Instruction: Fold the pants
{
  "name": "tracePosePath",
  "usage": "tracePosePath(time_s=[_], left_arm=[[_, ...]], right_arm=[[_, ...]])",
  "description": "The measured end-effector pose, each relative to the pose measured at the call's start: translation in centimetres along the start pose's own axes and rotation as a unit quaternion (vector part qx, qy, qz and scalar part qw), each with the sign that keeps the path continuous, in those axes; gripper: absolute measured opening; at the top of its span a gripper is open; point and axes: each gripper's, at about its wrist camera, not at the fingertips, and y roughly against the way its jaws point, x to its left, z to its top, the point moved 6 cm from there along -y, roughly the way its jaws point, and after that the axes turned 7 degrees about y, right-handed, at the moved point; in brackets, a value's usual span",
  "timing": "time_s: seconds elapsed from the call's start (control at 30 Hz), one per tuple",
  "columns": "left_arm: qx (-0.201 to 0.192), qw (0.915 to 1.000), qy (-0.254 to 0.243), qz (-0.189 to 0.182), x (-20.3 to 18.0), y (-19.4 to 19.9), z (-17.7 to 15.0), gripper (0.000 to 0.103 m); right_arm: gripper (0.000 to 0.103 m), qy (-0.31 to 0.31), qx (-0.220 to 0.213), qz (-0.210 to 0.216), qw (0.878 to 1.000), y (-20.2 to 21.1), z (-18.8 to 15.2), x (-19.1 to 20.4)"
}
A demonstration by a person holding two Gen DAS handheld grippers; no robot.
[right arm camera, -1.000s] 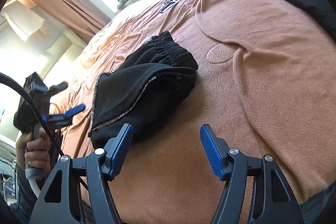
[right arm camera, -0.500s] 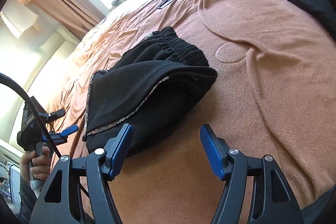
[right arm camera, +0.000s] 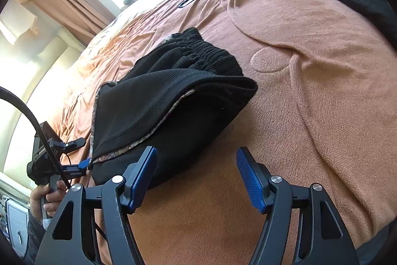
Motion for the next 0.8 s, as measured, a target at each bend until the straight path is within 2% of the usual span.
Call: tracePosePath(time_s=[0.13, 0.2, 0.33, 0.37, 0.4, 0.43, 0.47, 0.53, 0.8], left_arm=[[0.006, 0.9999, -0.014, 0.005, -0.3, -0.3, 0.0, 0.079], [0.010, 0.9998, -0.017, 0.005, -0.5, -0.6, 0.1, 0.068], [0.016, 0.9997, -0.015, 0.008, -0.8, -1.4, -0.2, 0.055], [0.017, 0.9997, -0.015, 0.007, -0.8, -1.4, -0.3, 0.047], [0.021, 0.9996, -0.014, 0.010, -0.8, -1.5, -0.4, 0.033], [0.024, 0.9996, -0.012, 0.010, -0.8, -1.5, -0.5, 0.026], [0.024, 0.9997, -0.006, -0.003, -1.0, -1.3, -0.5, 0.014], [0.018, 0.9996, -0.002, -0.020, -1.8, -0.6, -0.3, 0.012], [-0.031, 0.9968, -0.049, -0.054, -7.2, 2.7, 1.2, 0.010]], right_arm=[[0.065, -0.005, -0.003, -0.006, 1.000, -0.2, 0.0, -0.8], [0.065, -0.009, -0.004, -0.009, 1.000, -0.3, 0.0, -1.2], [0.065, -0.015, -0.005, -0.003, 1.000, -0.6, -0.2, -1.8], [0.065, -0.015, -0.006, -0.001, 1.000, -0.6, -0.3, -1.9], [0.065, -0.013, -0.009, 0.001, 1.000, -0.6, -0.3, -1.8], [0.065, -0.009, -0.012, 0.002, 1.000, -0.6, -0.2, -1.7], [0.065, -0.007, -0.013, 0.003, 1.000, -0.6, -0.2, -1.7], [0.065, -0.004, -0.015, 0.006, 1.000, -0.8, -0.1, -1.7], [0.065, 0.009, -0.032, 0.004, 0.999, -1.1, 0.6, -2.1]])
